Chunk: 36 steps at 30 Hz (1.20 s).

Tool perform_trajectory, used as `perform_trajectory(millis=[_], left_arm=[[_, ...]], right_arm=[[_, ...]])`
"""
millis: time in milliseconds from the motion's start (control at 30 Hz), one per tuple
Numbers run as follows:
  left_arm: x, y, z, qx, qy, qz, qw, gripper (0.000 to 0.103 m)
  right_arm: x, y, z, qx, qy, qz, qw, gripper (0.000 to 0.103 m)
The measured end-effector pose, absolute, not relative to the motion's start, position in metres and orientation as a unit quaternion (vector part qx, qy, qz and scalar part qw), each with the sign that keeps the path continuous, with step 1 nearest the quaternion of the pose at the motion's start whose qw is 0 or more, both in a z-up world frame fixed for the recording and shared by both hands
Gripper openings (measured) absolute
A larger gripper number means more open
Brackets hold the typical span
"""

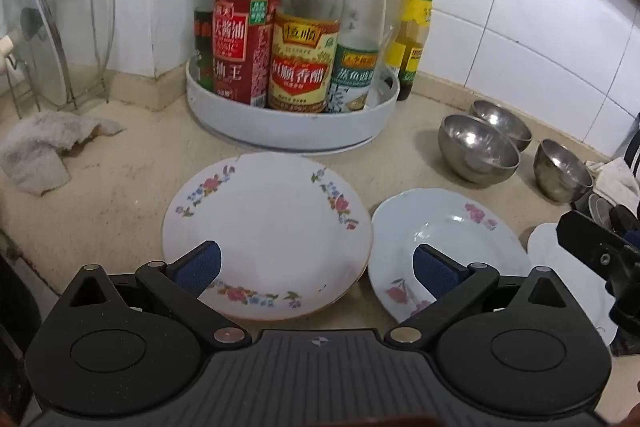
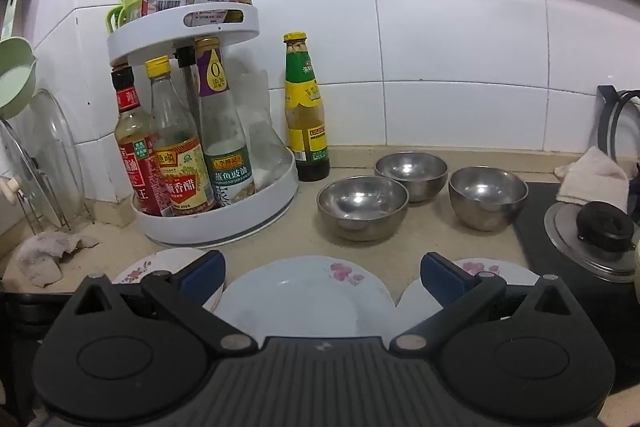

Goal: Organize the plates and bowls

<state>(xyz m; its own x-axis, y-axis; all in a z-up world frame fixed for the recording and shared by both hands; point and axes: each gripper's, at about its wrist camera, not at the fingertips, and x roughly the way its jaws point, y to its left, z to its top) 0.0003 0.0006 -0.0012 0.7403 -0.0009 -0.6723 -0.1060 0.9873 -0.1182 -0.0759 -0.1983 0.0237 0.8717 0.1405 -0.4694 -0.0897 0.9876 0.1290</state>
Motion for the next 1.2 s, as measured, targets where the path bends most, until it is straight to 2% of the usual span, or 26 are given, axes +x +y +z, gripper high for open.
perform_trajectory(millis=[700,900,1200], left_arm=[[-0.005,0.004,-0.01,-0.093,0.378,0.031,0.92,0.103],[-0.022,0.007,-0.013,-0.098,0.409,0.016,0.907,0.103],[-0.036,0.011,-0.006,-0.097,0.388,0.017,0.916,0.103]], right_arm=[[-0.072,-0.19,0.023,0.023,0.257,0.042,0.965,0.102],[-0.076,-0.193,0.021,0.028,0.258,0.038,0.965,0.102],[-0.088,-0.203,0.026,0.06,0.241,0.04,0.968,0.102]])
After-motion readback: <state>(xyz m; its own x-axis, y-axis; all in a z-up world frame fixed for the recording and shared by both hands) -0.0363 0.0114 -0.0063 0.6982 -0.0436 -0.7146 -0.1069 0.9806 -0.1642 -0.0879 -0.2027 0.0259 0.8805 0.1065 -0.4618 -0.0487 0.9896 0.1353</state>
